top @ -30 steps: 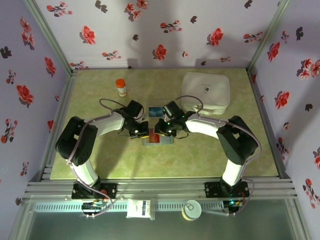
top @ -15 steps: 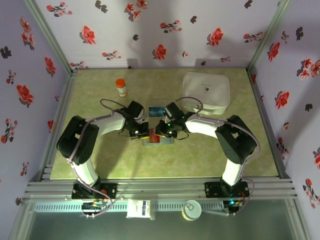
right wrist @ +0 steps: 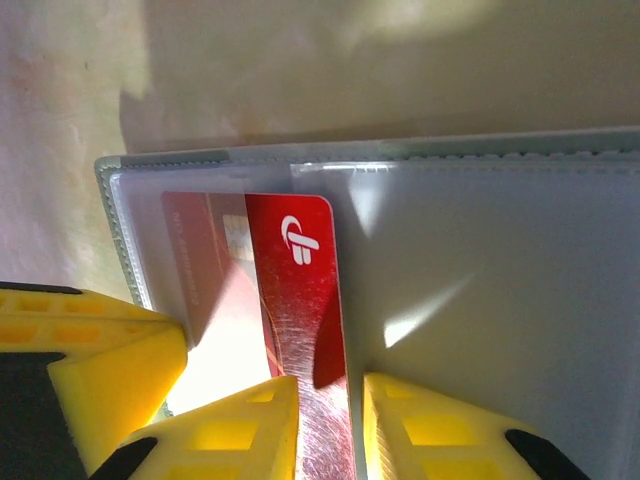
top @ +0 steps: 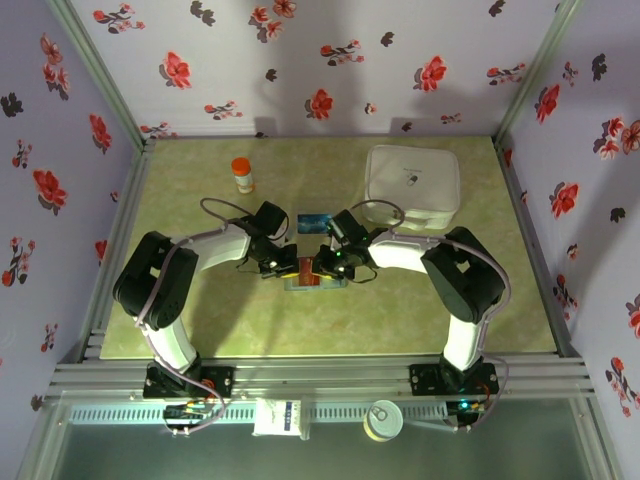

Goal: Take the credit cards out of the card holder

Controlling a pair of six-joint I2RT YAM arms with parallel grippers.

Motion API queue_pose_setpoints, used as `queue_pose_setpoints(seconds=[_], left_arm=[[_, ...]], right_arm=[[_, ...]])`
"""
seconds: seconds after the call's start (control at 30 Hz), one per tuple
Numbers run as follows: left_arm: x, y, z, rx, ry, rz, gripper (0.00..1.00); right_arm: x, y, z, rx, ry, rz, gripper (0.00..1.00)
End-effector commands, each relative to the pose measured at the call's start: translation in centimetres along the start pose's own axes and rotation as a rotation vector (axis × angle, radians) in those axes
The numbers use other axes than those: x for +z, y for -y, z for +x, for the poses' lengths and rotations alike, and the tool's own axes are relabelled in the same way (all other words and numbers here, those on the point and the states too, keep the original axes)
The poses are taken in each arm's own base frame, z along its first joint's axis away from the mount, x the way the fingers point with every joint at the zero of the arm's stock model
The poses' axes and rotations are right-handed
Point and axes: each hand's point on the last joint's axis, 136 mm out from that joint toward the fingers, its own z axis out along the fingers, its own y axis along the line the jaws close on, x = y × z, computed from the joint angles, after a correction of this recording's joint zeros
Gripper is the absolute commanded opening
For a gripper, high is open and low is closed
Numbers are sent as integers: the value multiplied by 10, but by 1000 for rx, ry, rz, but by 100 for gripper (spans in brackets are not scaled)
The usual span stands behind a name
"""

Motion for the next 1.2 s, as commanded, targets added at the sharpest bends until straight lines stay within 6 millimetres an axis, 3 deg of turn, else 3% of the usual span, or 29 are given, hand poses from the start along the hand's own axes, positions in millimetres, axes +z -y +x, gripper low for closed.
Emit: queue_pose_setpoints(seconds=[0.0, 0.3, 0.53, 0.8, 1.17], left_arm=[[6, -9, 7, -10, -30, -45, 0], [7, -10, 7, -7, -33, -47, 0], [6, -9, 7, -9, -33, -46, 0], [6, -9, 6, -7, -33, -47, 0], [6, -10, 7, -11, -29, -48, 0]], right_arm=[[5, 3, 0, 21, 1, -21, 23], [-8, -17, -5, 18, 30, -118, 21], [-8, -22, -6, 27, 32, -155, 17], [-7, -22, -6, 25, 24, -167, 16], [-10, -18, -6, 16, 38, -149, 8]])
